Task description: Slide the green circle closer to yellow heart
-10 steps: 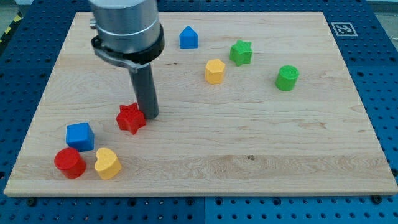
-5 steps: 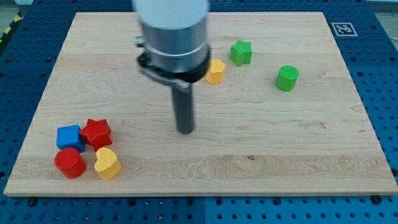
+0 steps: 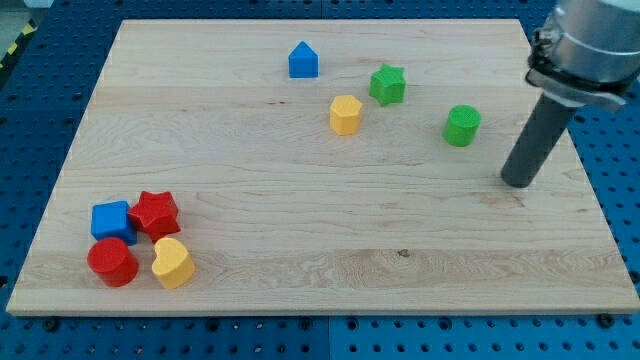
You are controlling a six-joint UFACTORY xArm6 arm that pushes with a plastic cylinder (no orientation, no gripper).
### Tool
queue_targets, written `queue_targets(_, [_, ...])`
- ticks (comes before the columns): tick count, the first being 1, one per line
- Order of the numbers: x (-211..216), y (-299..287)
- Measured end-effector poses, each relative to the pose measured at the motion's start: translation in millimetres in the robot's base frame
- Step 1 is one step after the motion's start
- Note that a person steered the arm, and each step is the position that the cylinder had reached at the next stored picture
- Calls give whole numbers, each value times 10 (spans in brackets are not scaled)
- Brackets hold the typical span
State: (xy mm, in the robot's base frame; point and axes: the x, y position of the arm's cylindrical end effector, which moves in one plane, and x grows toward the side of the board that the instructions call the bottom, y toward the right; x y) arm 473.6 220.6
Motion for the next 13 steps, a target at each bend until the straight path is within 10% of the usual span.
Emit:
queue_targets(2, [-662,-201])
queue_targets(9, [-805,-1243])
queue_targets(13, [312,-1573])
